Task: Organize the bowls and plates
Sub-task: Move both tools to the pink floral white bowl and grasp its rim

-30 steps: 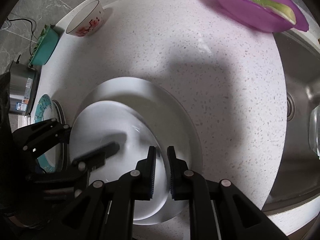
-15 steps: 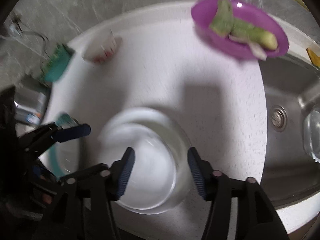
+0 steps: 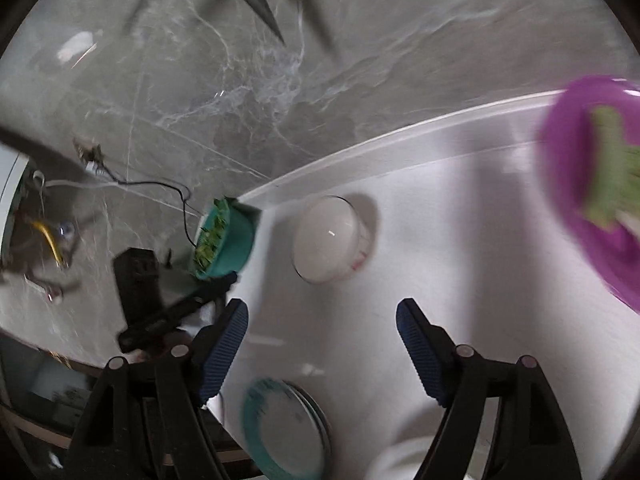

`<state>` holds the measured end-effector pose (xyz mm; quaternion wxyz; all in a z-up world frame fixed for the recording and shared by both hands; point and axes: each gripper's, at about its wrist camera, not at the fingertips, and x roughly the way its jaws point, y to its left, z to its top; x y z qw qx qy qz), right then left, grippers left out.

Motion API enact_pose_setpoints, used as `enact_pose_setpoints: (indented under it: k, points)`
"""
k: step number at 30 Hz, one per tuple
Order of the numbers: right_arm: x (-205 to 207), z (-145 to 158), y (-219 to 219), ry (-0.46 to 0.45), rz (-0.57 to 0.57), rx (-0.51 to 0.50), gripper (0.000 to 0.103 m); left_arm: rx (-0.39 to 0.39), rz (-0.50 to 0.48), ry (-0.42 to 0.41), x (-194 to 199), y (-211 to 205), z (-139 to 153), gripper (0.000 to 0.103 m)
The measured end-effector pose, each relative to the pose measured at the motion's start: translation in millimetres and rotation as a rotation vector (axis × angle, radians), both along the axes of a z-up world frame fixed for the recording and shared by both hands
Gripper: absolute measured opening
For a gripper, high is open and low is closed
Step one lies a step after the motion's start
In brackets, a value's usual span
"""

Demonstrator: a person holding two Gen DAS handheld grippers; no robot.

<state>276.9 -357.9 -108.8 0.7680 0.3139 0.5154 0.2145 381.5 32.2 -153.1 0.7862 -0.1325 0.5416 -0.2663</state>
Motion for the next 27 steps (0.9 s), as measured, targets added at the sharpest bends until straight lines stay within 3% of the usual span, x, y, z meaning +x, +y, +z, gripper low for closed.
enact_pose_setpoints:
  k: [6,10,13,16,21,24,25,27]
  points:
    - [64.3,-41.1,52.9,0.074,0.081,-0.04,0.079,0.083,-0.033,0.082,37.0,-21.5,-45.3,0.086]
    - [82.3,-67.4,64.6,0.119,0.088,-0.036,0.078,0.075,-0.028,0.095,40.5,-13.4,-63.1,0.084]
    - [93.7,-87.2,66.7,0.157,0.089,-0.045,0.077,0.082,-0.021,0.108,53.2,-11.3,-74.7,0.065]
    - [103.5,-101.8,65.4,0.18,0.09,-0.047,0.074,0.097,-0.022,0.121,66.0,-17.4,-87.8,0.057]
    - [114.0,-122.1,66.4,0.218,0.109,-0.031,0.074,0.054,-0.026,0.179,72.2,-30.9,-110.8,0.05]
    - [116.0,-129.9,66.0,0.236,0.116,-0.023,0.067,0.048,-0.03,0.197,74.4,-39.6,-119.2,0.044]
    - [115.9,-130.7,65.5,0.24,0.118,-0.022,0.063,0.048,-0.033,0.202,76.3,-42.9,-121.8,0.031]
    - [116.5,-131.7,64.9,0.238,0.131,-0.013,0.053,0.052,-0.035,0.214,79.0,-47.1,-125.9,0.022]
